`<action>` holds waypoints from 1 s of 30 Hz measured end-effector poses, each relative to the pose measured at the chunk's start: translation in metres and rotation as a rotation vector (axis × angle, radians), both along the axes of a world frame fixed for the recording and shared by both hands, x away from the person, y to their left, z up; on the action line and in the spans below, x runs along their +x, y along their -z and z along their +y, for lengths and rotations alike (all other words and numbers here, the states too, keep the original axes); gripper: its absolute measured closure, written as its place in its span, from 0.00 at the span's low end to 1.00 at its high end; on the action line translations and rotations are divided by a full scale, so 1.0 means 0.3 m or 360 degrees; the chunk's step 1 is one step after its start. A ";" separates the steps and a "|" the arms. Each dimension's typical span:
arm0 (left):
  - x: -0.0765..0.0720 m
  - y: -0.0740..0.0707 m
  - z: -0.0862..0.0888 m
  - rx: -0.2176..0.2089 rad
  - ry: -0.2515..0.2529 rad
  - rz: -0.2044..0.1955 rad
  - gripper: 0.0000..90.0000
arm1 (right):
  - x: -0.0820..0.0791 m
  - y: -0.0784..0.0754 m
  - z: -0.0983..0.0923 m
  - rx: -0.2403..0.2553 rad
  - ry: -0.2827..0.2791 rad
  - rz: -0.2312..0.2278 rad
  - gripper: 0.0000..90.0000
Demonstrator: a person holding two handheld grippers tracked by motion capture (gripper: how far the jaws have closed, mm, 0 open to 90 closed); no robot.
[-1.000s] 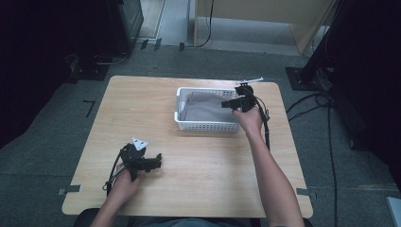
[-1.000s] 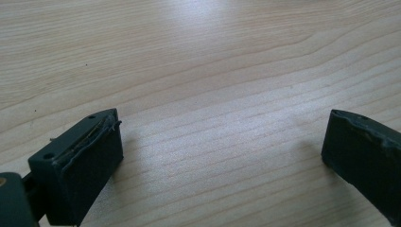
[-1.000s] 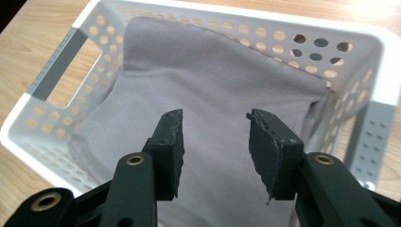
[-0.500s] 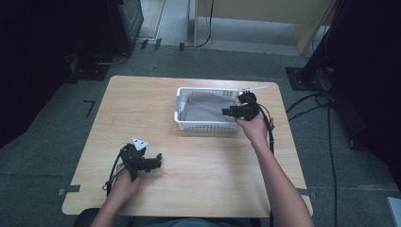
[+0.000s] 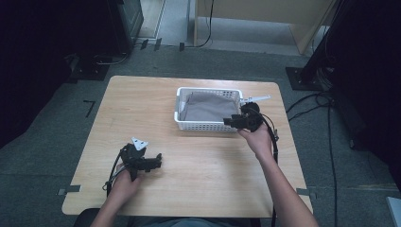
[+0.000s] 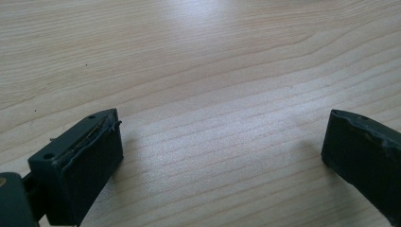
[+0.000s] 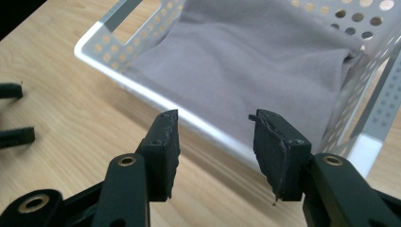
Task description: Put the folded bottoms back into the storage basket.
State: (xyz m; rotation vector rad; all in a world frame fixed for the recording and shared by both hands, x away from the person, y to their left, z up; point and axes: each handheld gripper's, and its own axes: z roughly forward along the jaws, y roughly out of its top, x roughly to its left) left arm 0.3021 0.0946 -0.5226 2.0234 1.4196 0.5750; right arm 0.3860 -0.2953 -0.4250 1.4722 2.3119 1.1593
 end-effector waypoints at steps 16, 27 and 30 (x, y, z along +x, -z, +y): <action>0.000 0.000 0.000 0.0001 0.0001 0.0000 0.00 | -0.158 0.073 -0.066 -0.0019 -0.0071 -0.0065 0.56; 0.000 0.000 0.000 0.0000 0.0001 -0.0002 0.00 | -0.236 0.167 -0.117 -0.0034 -0.0042 -0.0086 0.56; 0.000 0.000 0.000 -0.0001 0.0001 -0.0002 0.00 | -0.251 0.196 -0.134 0.0010 -0.0025 -0.0067 0.56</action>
